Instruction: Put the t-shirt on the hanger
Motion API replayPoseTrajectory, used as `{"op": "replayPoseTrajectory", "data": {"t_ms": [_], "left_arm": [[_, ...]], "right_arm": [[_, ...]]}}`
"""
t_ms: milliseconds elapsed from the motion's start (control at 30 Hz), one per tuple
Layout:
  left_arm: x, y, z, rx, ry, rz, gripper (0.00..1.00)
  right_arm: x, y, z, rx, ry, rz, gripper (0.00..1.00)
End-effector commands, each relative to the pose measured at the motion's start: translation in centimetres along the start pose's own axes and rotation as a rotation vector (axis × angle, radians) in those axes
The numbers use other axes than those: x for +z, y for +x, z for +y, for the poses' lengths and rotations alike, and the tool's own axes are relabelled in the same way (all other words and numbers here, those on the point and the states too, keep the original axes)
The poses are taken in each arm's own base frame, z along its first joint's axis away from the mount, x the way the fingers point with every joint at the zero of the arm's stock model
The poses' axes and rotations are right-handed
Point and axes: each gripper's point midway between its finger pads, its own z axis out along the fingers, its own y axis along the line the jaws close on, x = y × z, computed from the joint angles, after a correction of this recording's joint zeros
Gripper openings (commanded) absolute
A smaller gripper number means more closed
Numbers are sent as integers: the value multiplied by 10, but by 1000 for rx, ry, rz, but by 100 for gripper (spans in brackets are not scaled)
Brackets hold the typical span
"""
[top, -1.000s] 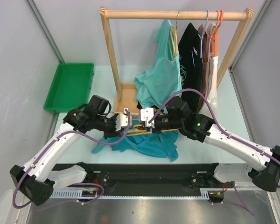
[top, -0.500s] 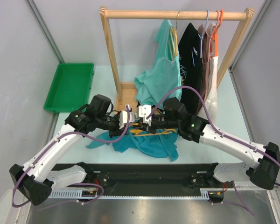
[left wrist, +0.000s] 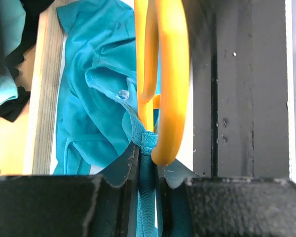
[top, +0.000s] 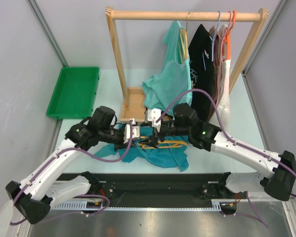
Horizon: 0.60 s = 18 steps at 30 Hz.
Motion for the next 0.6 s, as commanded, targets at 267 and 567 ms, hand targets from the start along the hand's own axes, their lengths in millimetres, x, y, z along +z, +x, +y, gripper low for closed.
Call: {"op": "replayPoseTrajectory", "data": {"t_ms": [267,567], "left_arm": [[0,28,-25,131,95,49,0],[-13,33,-34,129,59,90,0]], "right_arm": [[-63,-33,-4,34,98,2,91],[-54,66,-32,251,187,248,79]]}}
